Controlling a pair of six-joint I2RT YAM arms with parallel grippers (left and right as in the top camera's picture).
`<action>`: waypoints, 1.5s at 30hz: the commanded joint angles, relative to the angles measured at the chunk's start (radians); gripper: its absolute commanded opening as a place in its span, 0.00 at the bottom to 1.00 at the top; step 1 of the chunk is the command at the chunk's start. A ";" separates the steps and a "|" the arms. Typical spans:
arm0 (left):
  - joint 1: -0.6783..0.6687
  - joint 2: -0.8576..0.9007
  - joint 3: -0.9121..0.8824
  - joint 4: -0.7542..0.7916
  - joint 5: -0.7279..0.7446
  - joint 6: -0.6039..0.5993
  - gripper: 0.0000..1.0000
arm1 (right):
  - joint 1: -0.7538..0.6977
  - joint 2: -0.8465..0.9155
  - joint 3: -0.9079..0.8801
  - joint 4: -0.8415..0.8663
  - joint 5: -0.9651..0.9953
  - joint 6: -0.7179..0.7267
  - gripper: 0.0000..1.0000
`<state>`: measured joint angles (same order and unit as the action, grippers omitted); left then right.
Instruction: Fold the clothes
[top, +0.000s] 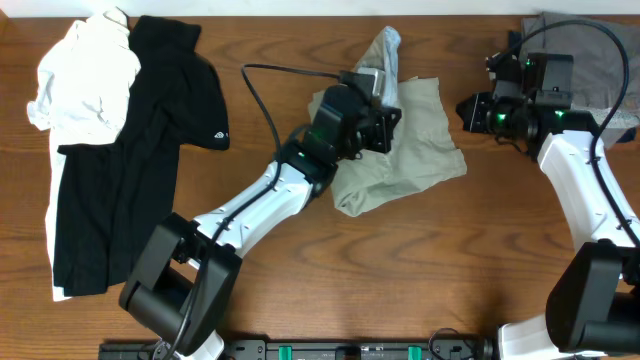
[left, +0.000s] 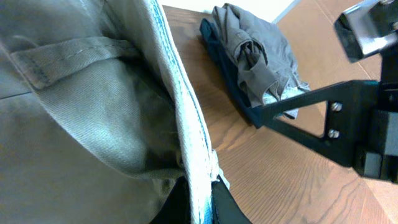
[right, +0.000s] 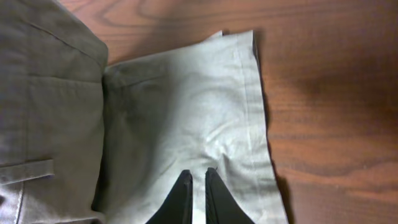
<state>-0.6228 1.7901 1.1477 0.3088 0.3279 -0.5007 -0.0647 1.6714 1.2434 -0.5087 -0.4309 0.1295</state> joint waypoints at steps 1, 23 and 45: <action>-0.035 0.002 0.032 0.046 -0.049 0.002 0.17 | -0.008 -0.002 0.002 -0.010 -0.010 0.003 0.06; 0.188 -0.034 0.032 -0.165 0.059 0.013 0.98 | -0.011 0.046 0.002 -0.042 0.129 -0.140 0.66; 0.389 -0.034 0.032 -0.570 -0.063 0.150 0.98 | -0.005 0.339 0.002 0.003 0.076 -0.196 0.86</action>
<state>-0.2356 1.7840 1.1671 -0.2584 0.2840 -0.3759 -0.0654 1.9827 1.2434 -0.5041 -0.3099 -0.0353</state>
